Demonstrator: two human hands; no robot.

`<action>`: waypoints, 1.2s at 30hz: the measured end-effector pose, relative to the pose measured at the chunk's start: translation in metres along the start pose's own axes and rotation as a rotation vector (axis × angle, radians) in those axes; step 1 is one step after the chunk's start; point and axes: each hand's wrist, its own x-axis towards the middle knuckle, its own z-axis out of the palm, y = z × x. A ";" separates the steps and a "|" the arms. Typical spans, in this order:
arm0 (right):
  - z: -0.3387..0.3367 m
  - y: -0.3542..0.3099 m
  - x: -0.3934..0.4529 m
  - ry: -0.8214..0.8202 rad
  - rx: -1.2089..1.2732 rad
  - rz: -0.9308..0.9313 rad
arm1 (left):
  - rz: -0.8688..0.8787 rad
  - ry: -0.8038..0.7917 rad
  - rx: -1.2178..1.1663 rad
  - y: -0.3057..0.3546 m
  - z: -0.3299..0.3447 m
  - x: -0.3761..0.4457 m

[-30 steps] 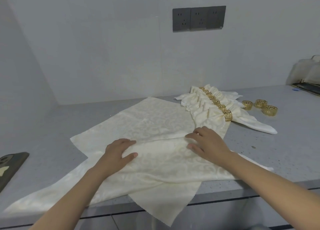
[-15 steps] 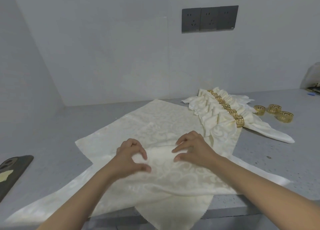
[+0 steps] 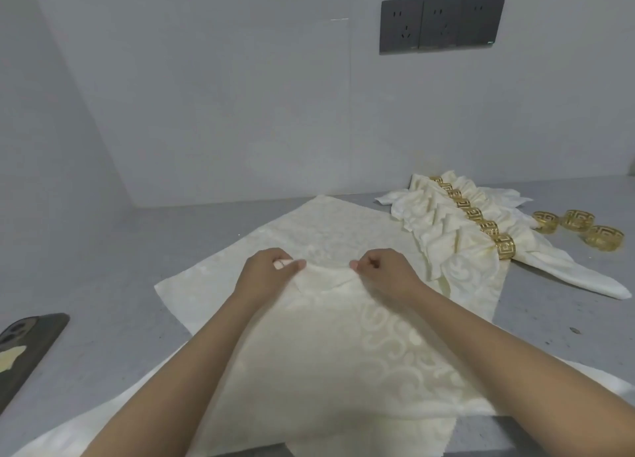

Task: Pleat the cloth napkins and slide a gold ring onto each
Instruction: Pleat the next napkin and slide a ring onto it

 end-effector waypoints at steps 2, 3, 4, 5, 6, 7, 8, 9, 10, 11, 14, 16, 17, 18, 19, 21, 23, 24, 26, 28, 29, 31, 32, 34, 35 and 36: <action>0.004 -0.005 0.007 0.033 -0.002 0.042 | -0.102 0.001 0.011 -0.005 0.007 0.008; 0.007 -0.005 0.010 0.011 -0.031 0.047 | -0.139 -0.034 0.018 -0.009 0.010 0.011; 0.008 -0.005 0.011 -0.023 -0.060 0.053 | -0.161 -0.072 0.009 -0.015 0.013 0.012; 0.010 -0.004 0.014 -0.060 -0.098 0.049 | -0.171 -0.106 -0.004 -0.020 0.013 0.014; 0.012 -0.004 0.014 -0.095 -0.140 0.053 | -0.177 -0.133 -0.021 -0.023 0.013 0.014; 0.013 -0.003 0.016 -0.116 -0.202 0.026 | -0.188 -0.155 -0.035 -0.026 0.012 0.013; 0.016 -0.002 0.018 -0.131 -0.244 -0.006 | -0.192 -0.171 -0.032 -0.030 0.012 0.014; 0.020 -0.001 0.020 -0.127 -0.266 -0.027 | -0.179 -0.180 -0.006 -0.032 0.012 0.015; 0.023 -0.001 0.023 -0.103 -0.262 -0.034 | -0.151 -0.173 0.044 -0.033 0.013 0.016; 0.025 -0.001 0.024 -0.067 -0.257 -0.027 | -0.123 -0.142 0.097 -0.034 0.015 0.019; 0.033 -0.001 0.032 0.030 -0.311 -0.023 | -0.148 -0.069 0.201 -0.028 0.019 0.025; 0.039 -0.001 0.035 0.063 -0.344 -0.011 | -0.200 -0.076 0.212 -0.024 0.021 0.030; 0.042 -0.002 0.036 0.068 -0.356 0.002 | -0.225 -0.069 0.195 -0.023 0.021 0.033; 0.044 -0.002 0.038 0.071 -0.367 0.020 | -0.252 -0.057 0.170 -0.023 0.021 0.034; 0.046 -0.003 0.039 0.070 -0.378 0.039 | -0.274 -0.049 0.146 -0.023 0.020 0.035; 0.048 -0.005 0.041 0.068 -0.373 0.069 | -0.285 -0.043 0.104 -0.026 0.020 0.039; 0.048 -0.006 0.043 0.076 -0.326 0.078 | -0.257 -0.033 0.040 -0.027 0.021 0.040; 0.047 -0.006 0.044 0.082 -0.294 0.079 | -0.234 -0.021 0.020 -0.027 0.021 0.040; 0.045 -0.005 0.044 0.086 -0.268 0.086 | -0.209 -0.003 0.003 -0.025 0.019 0.041; 0.044 -0.006 0.046 0.093 -0.285 0.095 | -0.228 0.004 -0.019 -0.023 0.016 0.043; 0.043 -0.006 0.047 0.094 -0.305 0.101 | -0.238 0.012 -0.027 -0.023 0.015 0.046; 0.043 -0.009 0.049 0.089 -0.356 0.104 | -0.259 0.041 -0.029 -0.023 0.015 0.049; 0.044 -0.009 0.049 0.092 -0.379 0.098 | -0.267 0.053 -0.028 -0.025 0.016 0.049; 0.046 -0.009 0.049 0.110 -0.416 0.079 | -0.273 0.065 -0.037 -0.030 0.020 0.050; 0.048 -0.008 0.049 0.122 -0.433 0.063 | -0.270 0.075 -0.048 -0.032 0.022 0.049; 0.050 -0.007 0.049 0.132 -0.443 0.042 | -0.260 0.088 -0.049 -0.034 0.024 0.048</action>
